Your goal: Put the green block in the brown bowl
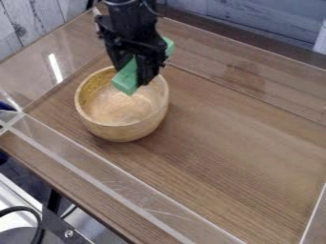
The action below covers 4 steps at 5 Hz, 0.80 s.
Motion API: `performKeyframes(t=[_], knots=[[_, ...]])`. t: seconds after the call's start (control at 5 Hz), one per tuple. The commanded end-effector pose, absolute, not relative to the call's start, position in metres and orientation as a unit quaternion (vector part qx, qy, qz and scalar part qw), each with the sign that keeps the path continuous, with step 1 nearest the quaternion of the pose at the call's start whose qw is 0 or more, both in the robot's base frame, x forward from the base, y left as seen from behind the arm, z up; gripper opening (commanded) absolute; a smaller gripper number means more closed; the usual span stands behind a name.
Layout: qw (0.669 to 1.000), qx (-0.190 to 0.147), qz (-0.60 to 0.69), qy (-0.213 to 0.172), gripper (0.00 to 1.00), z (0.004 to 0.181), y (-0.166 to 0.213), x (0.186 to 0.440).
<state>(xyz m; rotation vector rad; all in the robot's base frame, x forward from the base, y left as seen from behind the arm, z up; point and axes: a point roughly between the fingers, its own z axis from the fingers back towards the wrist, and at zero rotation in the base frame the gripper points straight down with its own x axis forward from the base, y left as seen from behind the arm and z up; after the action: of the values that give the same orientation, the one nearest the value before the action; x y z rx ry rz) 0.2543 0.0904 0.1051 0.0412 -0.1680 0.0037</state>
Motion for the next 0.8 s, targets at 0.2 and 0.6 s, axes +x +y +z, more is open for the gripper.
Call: performKeyframes(t=[0.2, 0.6], knots=[[0.995, 0.046, 0.006, -0.094, 0.00, 0.103, 0.112, 0.259], [0.995, 0.053, 0.007, -0.079, 0.00, 0.088, 0.119, 0.255]])
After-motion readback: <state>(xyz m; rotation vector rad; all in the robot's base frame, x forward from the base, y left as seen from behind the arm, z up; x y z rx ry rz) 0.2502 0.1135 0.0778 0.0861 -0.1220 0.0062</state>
